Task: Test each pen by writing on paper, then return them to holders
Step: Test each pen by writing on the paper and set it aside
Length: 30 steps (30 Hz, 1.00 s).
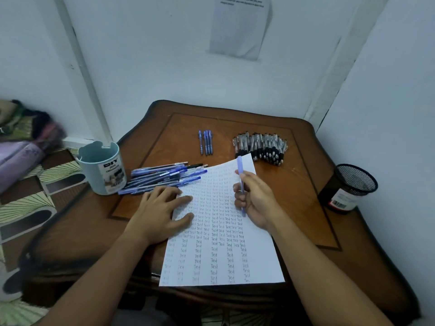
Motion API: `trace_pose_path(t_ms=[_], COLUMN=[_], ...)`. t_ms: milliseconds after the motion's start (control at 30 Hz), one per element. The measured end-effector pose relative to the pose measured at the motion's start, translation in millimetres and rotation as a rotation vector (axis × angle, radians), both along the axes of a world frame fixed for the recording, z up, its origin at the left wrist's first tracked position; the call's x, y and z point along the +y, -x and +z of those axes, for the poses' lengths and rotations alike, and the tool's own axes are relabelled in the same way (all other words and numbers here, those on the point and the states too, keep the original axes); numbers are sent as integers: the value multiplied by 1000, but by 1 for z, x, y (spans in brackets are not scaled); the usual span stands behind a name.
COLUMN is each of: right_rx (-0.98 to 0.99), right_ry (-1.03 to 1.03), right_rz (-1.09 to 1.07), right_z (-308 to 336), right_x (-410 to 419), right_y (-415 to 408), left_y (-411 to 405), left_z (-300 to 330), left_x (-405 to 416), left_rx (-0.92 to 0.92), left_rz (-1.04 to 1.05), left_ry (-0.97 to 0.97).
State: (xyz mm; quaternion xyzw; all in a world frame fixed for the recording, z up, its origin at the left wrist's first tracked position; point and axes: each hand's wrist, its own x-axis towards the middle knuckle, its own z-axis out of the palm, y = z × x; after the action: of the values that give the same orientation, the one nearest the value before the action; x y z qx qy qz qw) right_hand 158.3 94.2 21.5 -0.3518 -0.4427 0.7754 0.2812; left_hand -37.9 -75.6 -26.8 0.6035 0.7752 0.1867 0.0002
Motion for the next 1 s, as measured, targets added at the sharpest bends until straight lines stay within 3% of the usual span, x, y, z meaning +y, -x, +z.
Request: trace_pose_path(t_ms=[500, 833, 933, 1000], right_rx=[-319, -706, -726, -639], right_ry=[-186, -420, -354, -191], right_rz=[-121, 157, 237, 302], right_z=[-11, 13, 19, 21], right_x=[-6, -10, -7, -3], right_y=[-1, -2, -4, -9], left_y=[-1, -1, -1, 0], left_z=[2, 4, 5, 5], left_x=[0, 0, 0, -1], left_rx=[19, 23, 24, 22], left_rz=[-6, -3, -2, -2], left_ry=[50, 71, 77, 74])
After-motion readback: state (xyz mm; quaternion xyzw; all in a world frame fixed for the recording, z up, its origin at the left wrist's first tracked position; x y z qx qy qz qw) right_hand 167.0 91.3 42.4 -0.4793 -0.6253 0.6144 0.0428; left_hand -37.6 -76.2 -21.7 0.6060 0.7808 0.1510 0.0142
